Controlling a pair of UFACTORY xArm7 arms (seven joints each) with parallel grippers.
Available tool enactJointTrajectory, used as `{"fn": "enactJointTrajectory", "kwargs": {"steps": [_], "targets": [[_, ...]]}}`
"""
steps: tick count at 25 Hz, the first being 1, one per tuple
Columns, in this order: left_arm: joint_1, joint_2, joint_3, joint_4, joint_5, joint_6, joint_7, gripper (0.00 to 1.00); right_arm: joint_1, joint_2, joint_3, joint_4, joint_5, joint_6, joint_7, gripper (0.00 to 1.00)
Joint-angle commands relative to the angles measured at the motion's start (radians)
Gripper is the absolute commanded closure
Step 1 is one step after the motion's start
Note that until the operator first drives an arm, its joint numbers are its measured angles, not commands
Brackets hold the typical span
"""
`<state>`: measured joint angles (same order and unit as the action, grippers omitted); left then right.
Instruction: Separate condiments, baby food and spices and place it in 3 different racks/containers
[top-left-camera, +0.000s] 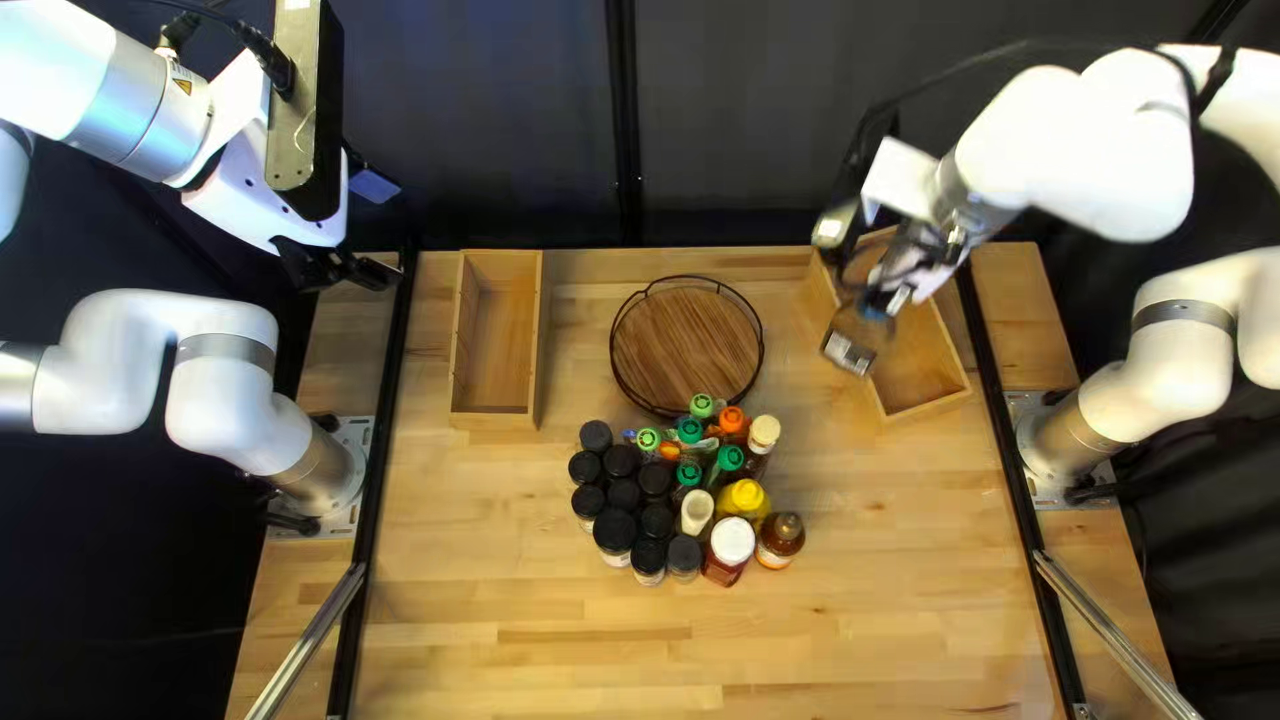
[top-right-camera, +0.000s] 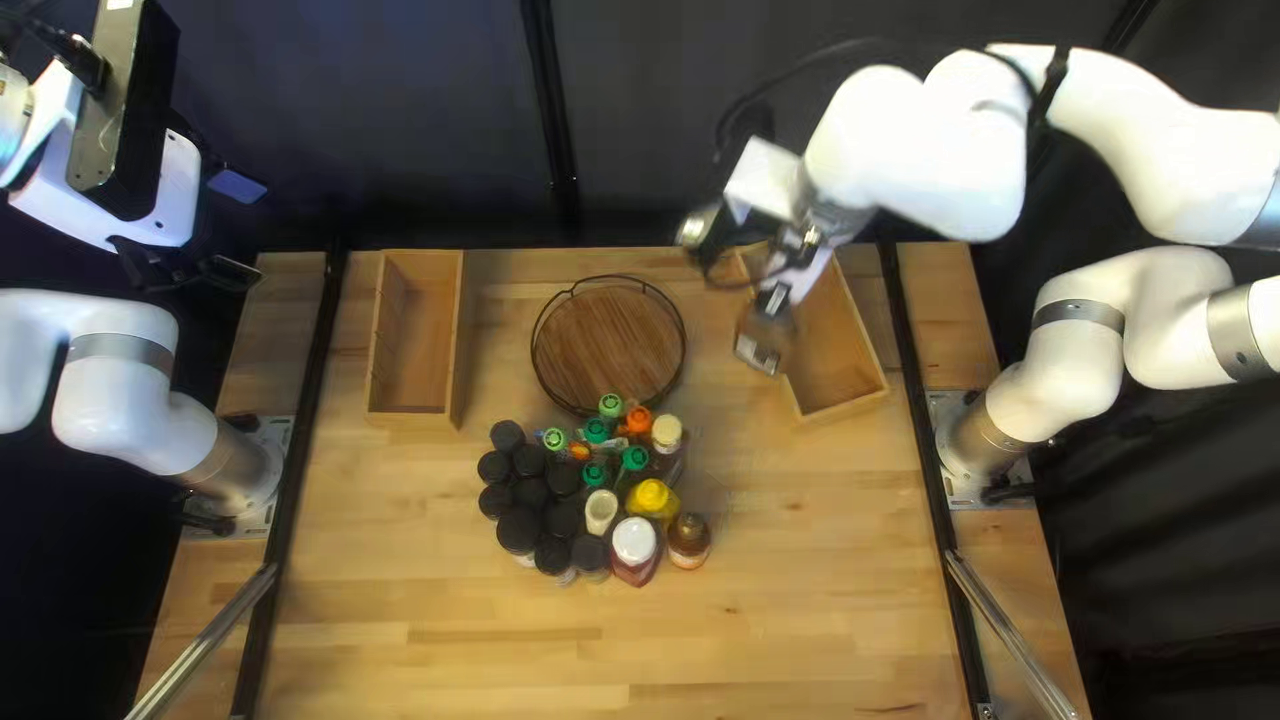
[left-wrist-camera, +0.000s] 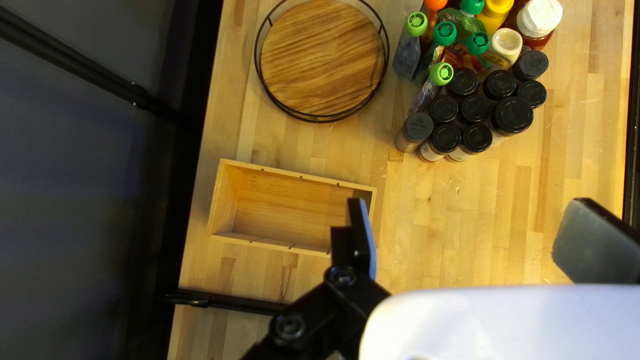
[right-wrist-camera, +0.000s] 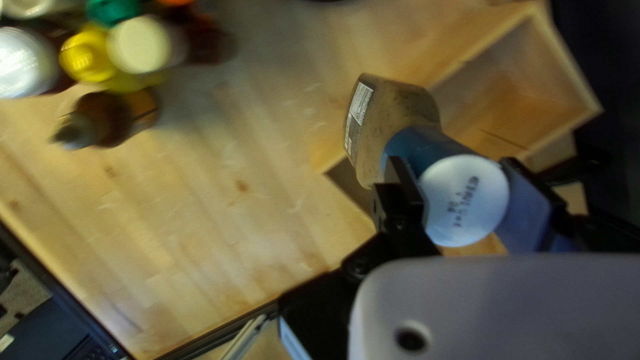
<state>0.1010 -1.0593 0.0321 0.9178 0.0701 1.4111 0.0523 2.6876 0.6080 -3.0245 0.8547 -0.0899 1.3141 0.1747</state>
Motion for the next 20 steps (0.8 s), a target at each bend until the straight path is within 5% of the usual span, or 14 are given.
{"fn": "enactJointTrajectory", "kwargs": {"steps": [1, 9, 20], "targets": [[0.000, 0.000, 0.000, 0.000, 0.000, 0.000, 0.000, 0.00, -0.039, 0.026, -0.042, -0.051, -0.036, -0.027, -0.010, 1.00], [0.000, 0.000, 0.000, 0.000, 0.000, 0.000, 0.000, 0.00, -0.098, 0.017, -0.085, -0.134, -0.087, -0.120, 0.009, 1.00], [0.000, 0.000, 0.000, 0.000, 0.000, 0.000, 0.000, 0.00, -0.098, 0.017, -0.085, -0.134, -0.087, -0.120, 0.009, 1.00]]}}
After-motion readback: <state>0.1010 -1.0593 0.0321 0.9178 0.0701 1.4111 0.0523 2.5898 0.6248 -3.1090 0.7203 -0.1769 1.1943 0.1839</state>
